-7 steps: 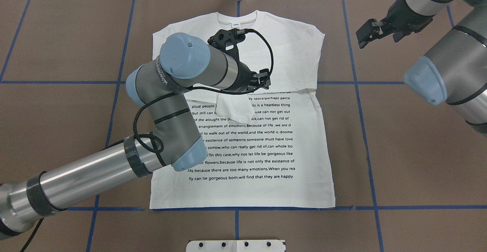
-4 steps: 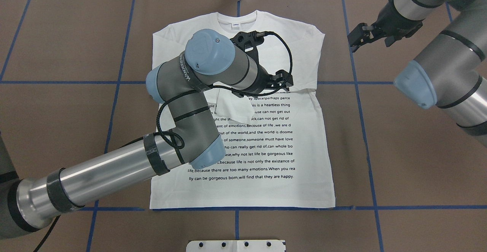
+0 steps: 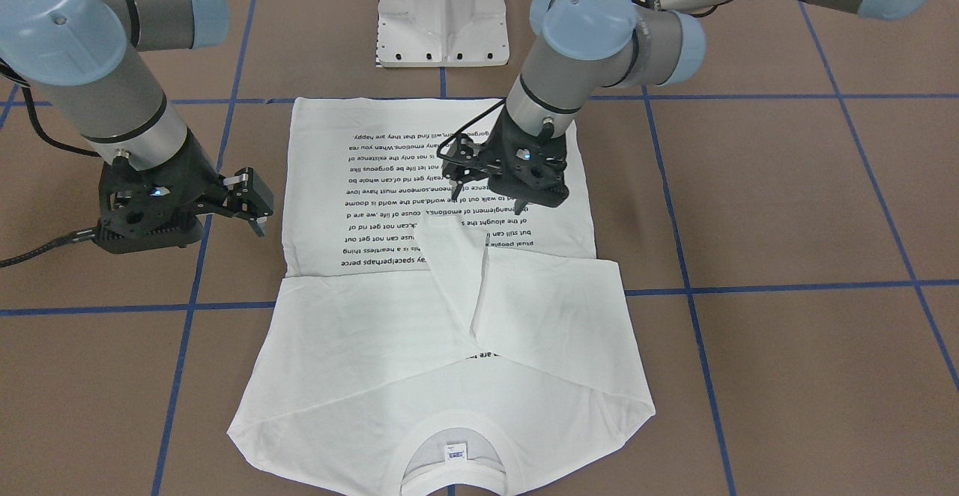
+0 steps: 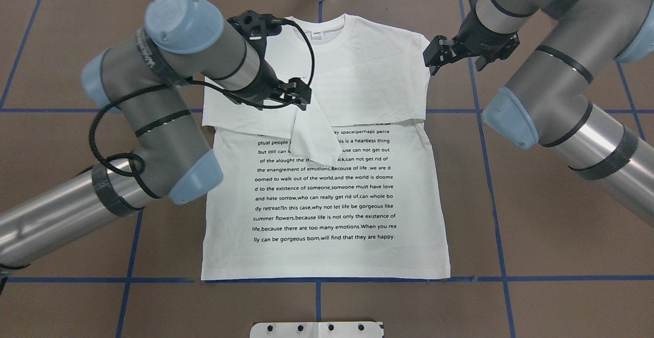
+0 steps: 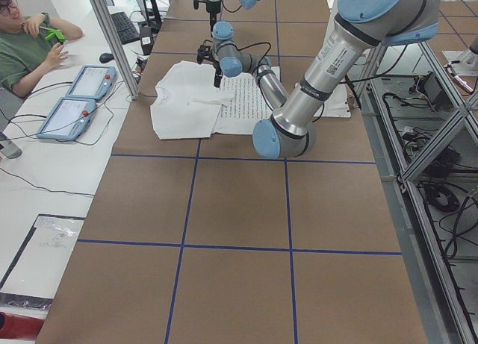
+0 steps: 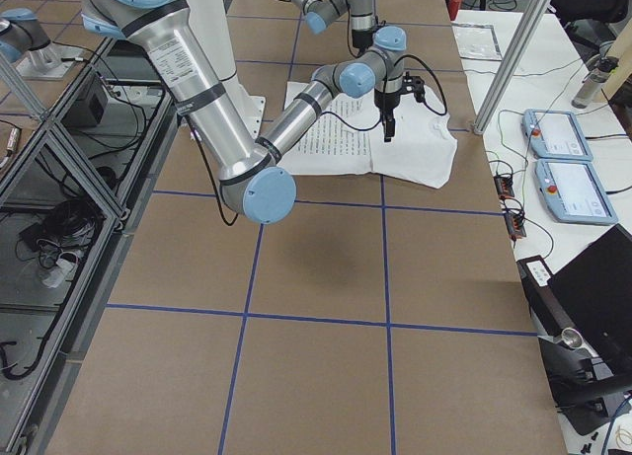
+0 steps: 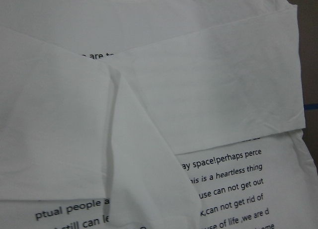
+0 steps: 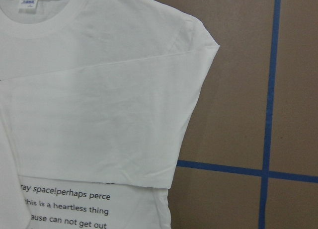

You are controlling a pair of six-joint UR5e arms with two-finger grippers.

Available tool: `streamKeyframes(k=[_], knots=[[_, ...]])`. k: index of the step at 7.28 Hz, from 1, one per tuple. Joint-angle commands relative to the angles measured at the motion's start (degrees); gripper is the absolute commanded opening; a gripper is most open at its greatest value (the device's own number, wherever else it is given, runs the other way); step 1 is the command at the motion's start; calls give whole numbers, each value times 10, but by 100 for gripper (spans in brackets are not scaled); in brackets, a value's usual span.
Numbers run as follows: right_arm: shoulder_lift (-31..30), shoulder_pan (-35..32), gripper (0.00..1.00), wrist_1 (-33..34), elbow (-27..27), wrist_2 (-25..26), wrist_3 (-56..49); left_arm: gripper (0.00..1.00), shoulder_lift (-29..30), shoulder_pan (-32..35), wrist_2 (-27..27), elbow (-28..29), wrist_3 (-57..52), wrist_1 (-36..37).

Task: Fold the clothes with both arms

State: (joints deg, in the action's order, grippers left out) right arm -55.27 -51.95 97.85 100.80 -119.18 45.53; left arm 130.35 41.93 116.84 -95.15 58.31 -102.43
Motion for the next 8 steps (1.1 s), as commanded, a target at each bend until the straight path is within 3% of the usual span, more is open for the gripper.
streamKeyframes(k=[1,5,8], knots=[[90,53,100,1,-75,56,82,100,-49,81,10,-42,-155,59],[282,144,100,-31,-319,162,187,100,-120,203,108,-42,-357,58],[316,212,100,-64,-404,259,244,100,-122,203,109,-46,-357,57]])
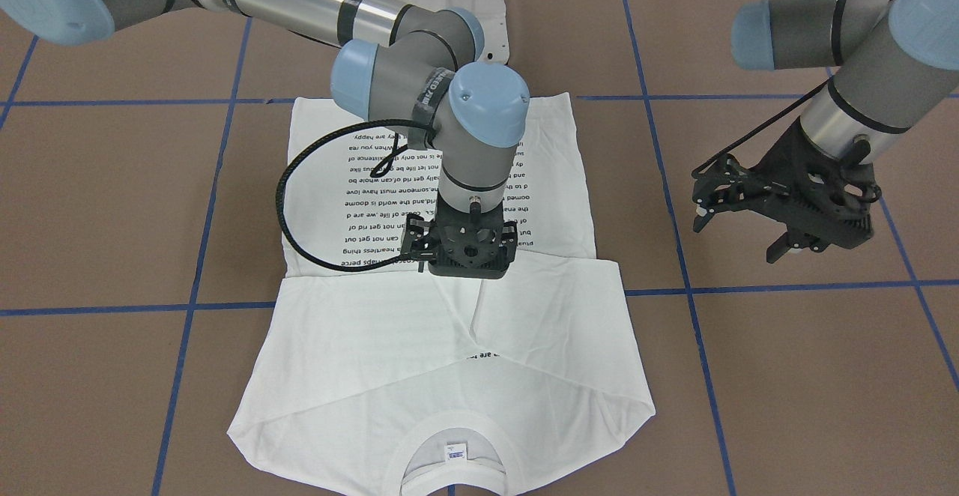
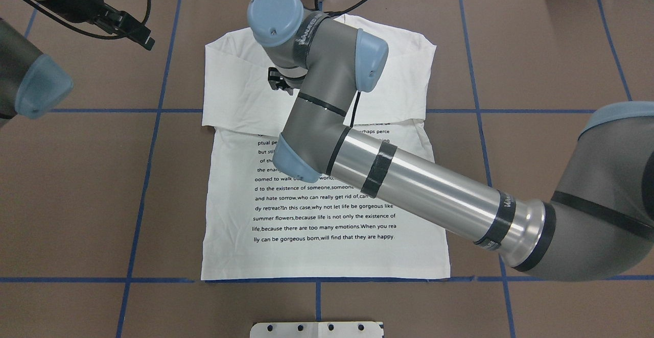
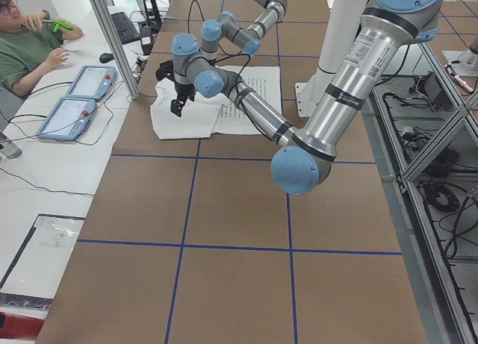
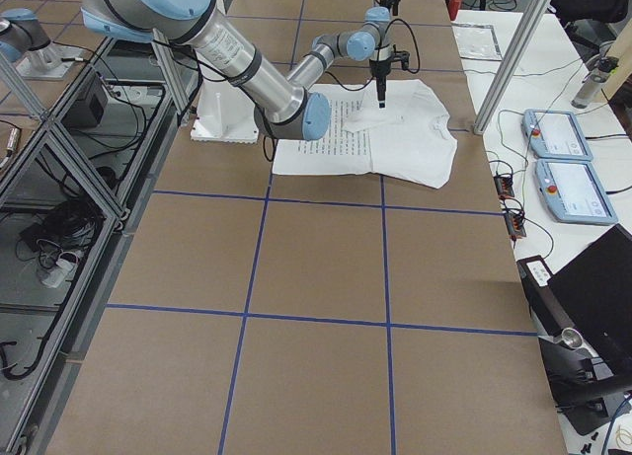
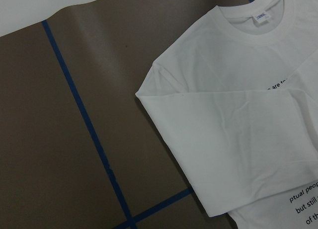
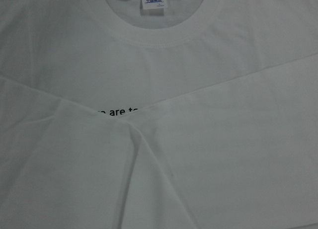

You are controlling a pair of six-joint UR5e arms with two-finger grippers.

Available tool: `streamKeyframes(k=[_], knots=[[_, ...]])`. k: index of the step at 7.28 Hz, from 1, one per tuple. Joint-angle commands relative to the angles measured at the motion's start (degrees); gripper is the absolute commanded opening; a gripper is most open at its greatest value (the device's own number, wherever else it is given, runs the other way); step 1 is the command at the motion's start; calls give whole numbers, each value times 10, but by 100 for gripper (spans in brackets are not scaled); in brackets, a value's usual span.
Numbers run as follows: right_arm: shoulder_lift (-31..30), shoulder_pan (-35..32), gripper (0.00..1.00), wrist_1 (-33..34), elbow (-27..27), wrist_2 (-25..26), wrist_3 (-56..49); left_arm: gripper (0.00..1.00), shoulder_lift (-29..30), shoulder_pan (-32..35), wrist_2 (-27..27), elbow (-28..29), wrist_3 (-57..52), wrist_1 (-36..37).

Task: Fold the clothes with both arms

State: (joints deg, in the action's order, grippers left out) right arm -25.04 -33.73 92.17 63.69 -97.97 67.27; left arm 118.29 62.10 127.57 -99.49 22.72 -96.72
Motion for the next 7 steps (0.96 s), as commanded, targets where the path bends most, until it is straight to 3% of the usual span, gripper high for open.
streamKeyframes(k=[1,5,6,7], knots=[[22,50,100,-10,-53,72,38,100,-2,1,1,-4,-1,0],[22,70,98,-22,-77,97,3,100,-3,0,1,-11,6,0],[22,71,86,-5,-77,98,-24,100,-3,0,1,-11,6,0],[23,71,58,7,-76,98,-42,100,-3,0,1,-11,6,0]])
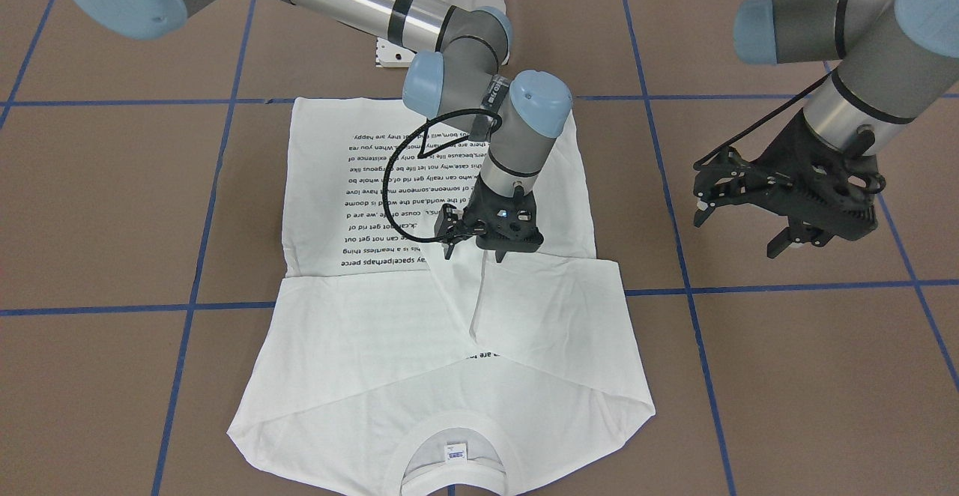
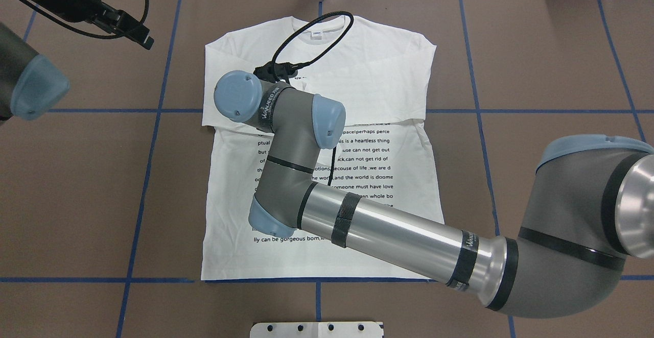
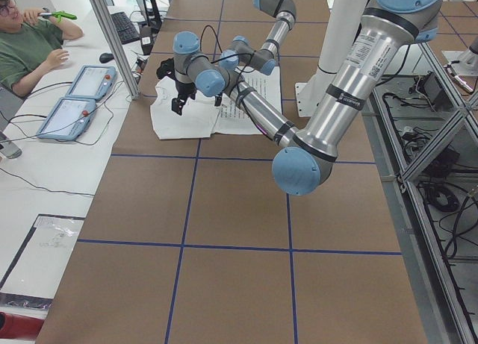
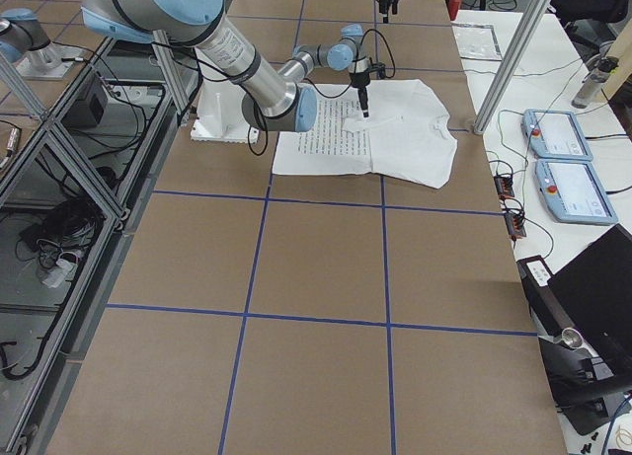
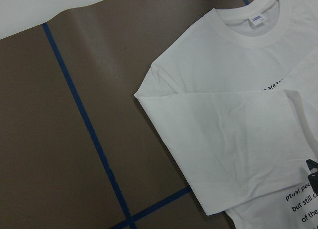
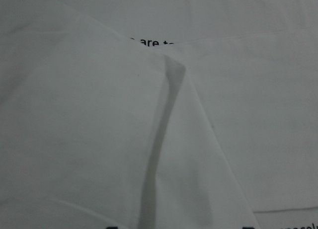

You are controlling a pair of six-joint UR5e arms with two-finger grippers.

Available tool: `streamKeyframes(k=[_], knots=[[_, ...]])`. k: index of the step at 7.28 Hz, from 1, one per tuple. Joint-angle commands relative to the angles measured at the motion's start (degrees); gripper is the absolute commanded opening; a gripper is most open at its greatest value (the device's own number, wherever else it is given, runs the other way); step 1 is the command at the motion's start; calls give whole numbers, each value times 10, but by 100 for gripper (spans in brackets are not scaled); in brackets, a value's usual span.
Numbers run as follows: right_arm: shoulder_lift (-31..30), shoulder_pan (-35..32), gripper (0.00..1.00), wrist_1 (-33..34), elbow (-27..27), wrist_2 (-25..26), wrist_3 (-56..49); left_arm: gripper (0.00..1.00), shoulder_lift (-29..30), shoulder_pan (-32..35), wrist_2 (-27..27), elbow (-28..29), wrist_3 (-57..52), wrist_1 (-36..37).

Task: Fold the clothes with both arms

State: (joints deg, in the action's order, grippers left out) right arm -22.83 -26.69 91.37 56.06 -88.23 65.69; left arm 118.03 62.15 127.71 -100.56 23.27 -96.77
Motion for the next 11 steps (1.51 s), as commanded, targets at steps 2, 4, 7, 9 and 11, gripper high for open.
streamKeyframes(k=[2,4,7,9,11], knots=[[0,0,17,31,4,7,-64,100,0,-1,0,-1,1,-1],[0,-4,14,55,11,23,-120,100,1,-1,0,-1,1,-1],[-14,-45,16,67,12,46,-229,100,1,-1,0,0,2,-1],[-60,-61,99,51,45,71,-270,100,1,-2,0,0,3,-1],[-94,-85,100,29,49,77,-316,100,1,-4,0,0,3,-1]])
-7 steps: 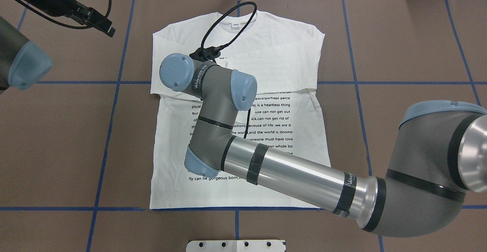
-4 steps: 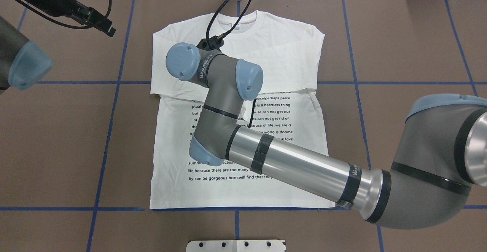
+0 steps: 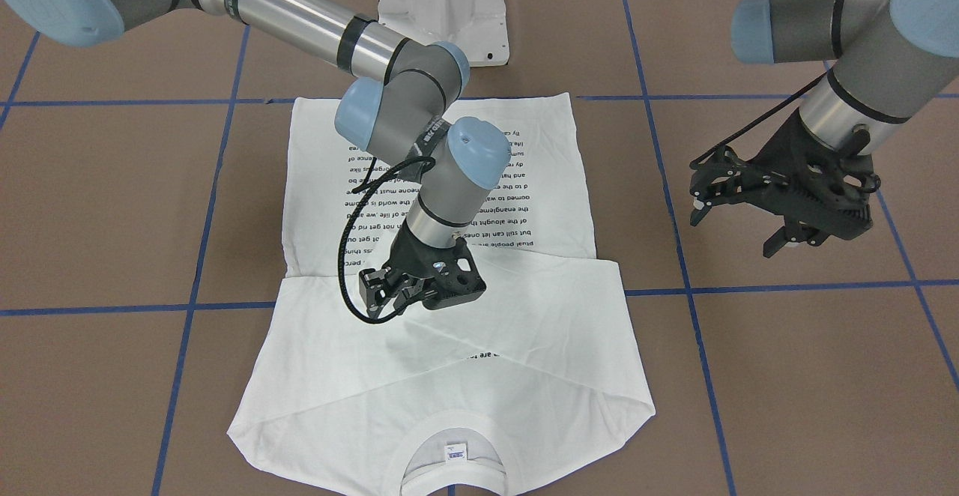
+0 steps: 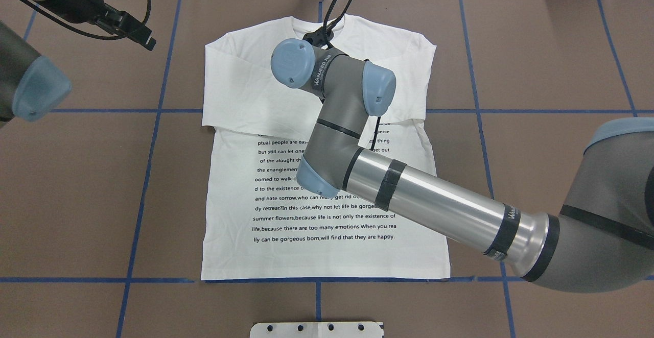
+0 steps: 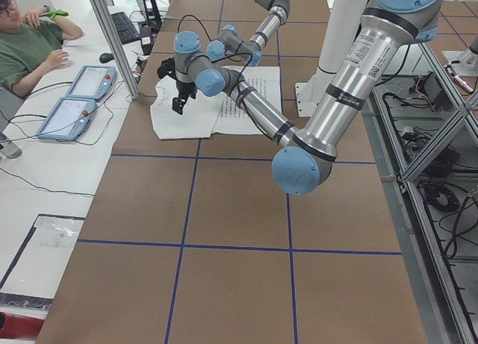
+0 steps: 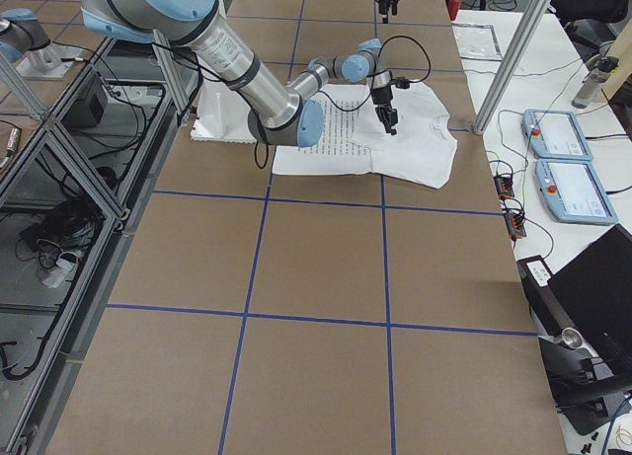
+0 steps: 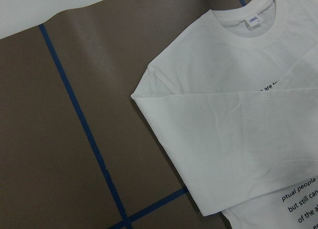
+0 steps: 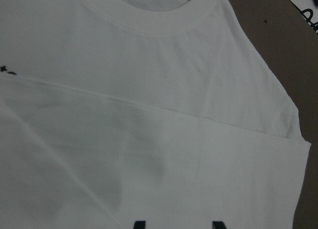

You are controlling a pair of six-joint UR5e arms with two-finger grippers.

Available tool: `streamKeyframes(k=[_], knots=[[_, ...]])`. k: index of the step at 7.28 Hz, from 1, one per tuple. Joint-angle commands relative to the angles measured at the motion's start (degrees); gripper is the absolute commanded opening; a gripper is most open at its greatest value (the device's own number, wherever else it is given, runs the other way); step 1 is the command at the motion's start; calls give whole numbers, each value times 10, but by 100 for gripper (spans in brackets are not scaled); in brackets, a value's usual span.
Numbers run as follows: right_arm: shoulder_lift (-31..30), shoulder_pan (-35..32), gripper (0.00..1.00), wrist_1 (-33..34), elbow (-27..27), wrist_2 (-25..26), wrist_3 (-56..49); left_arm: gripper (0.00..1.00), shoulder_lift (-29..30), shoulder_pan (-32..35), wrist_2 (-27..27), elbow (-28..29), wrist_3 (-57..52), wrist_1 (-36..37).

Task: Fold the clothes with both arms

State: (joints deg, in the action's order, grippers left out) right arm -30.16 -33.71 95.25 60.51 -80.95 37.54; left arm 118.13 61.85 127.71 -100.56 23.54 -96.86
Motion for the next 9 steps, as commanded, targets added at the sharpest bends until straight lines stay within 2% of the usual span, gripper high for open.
streamKeyframes(k=[1,2,3,4,6,7,8,9], knots=[[-22,-27,100,-12,6,-2,-39,100,1,-1,1,-1,13,-1],[-20,-46,100,-13,22,-55,-37,100,2,-2,1,-8,25,0],[-21,-67,100,-30,49,-155,-31,100,2,-3,3,-21,67,1],[-43,-83,100,-31,103,-218,4,100,2,-13,-1,-37,129,0],[-168,-84,100,-30,293,-252,75,100,-19,-67,-17,-87,244,0],[-243,-80,100,-25,392,-254,98,100,-32,-111,-67,-115,290,0],[-302,-73,100,-25,460,-251,127,100,-43,-148,-98,-135,328,-1],[-347,-53,100,-28,506,-238,156,100,-45,-160,-103,-147,338,-1]])
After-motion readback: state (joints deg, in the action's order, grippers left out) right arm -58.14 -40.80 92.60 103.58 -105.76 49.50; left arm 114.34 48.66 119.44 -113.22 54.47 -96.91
